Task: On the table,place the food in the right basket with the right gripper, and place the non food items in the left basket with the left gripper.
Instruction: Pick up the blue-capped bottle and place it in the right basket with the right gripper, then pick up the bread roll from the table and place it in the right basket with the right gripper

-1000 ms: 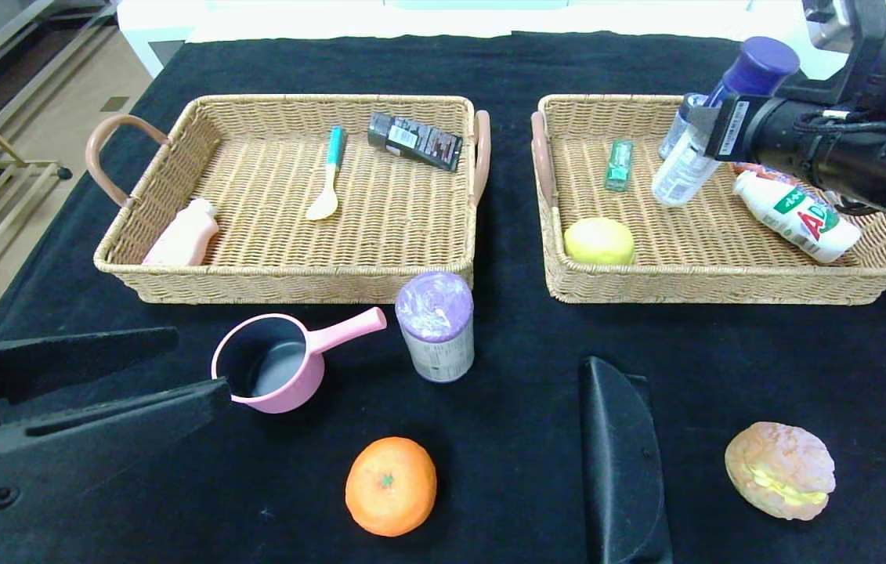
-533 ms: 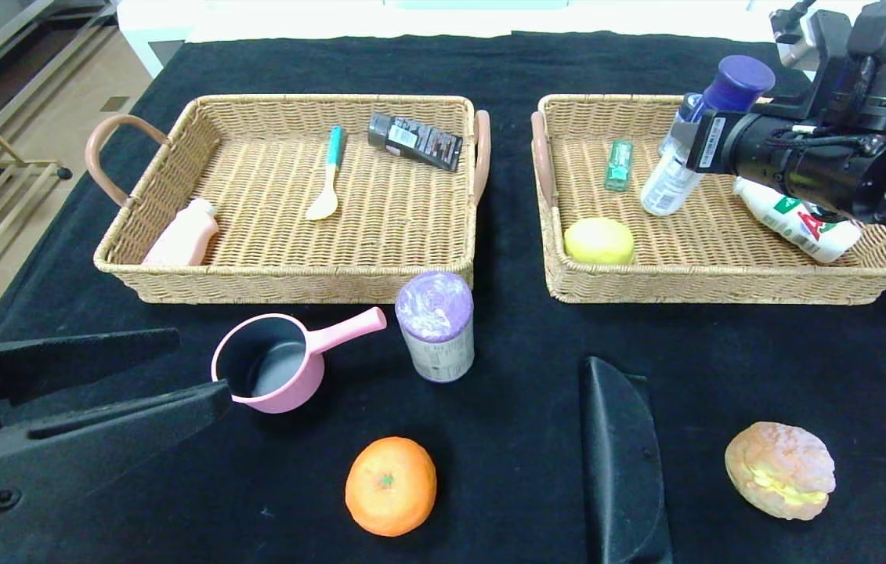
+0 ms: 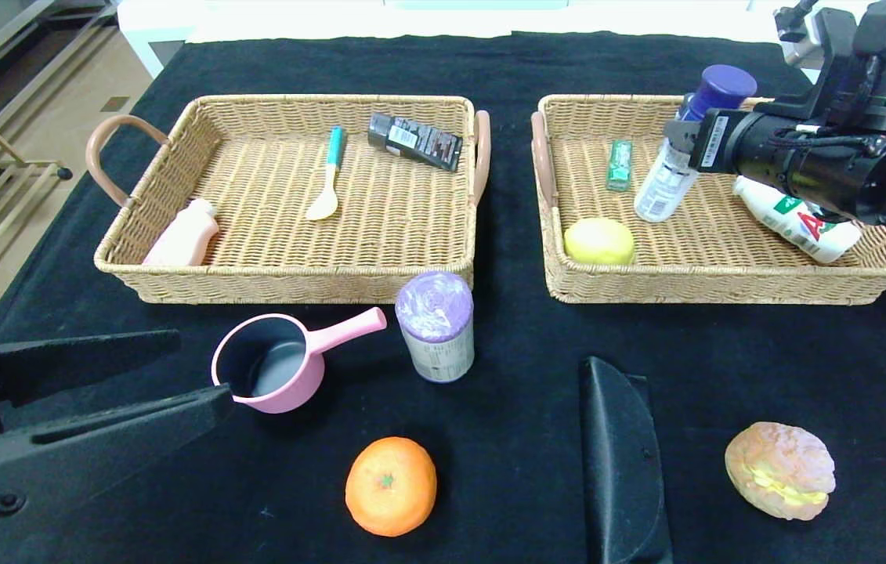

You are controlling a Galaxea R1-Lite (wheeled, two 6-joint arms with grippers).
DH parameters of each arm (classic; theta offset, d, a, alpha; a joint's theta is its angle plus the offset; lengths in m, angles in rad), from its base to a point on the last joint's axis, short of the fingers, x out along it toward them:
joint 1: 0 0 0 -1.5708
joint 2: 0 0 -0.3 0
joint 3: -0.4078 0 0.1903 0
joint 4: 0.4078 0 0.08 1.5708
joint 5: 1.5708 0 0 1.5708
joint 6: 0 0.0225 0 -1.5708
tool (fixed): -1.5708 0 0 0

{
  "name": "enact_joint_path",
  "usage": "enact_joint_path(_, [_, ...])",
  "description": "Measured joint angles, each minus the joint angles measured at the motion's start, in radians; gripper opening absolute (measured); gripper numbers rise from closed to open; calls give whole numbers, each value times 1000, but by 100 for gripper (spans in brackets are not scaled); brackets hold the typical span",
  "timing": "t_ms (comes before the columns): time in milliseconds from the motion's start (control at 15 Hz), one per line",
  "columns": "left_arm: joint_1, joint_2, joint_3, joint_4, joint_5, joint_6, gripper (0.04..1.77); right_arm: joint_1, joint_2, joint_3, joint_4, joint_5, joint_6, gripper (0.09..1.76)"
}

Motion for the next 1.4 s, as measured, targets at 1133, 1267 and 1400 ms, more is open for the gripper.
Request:
enact_joint_path(1133, [-1, 3, 4, 0, 0, 4, 172, 43, -486, 398, 472, -46, 5, 167])
enact_joint_path(1267, [-1, 2, 4, 0, 0, 5, 172, 45, -521, 402, 593, -46, 33, 167])
enact_joint_path(1400, [-1, 2, 4, 1, 0, 4, 172, 53, -548, 393, 691, -44, 134, 168])
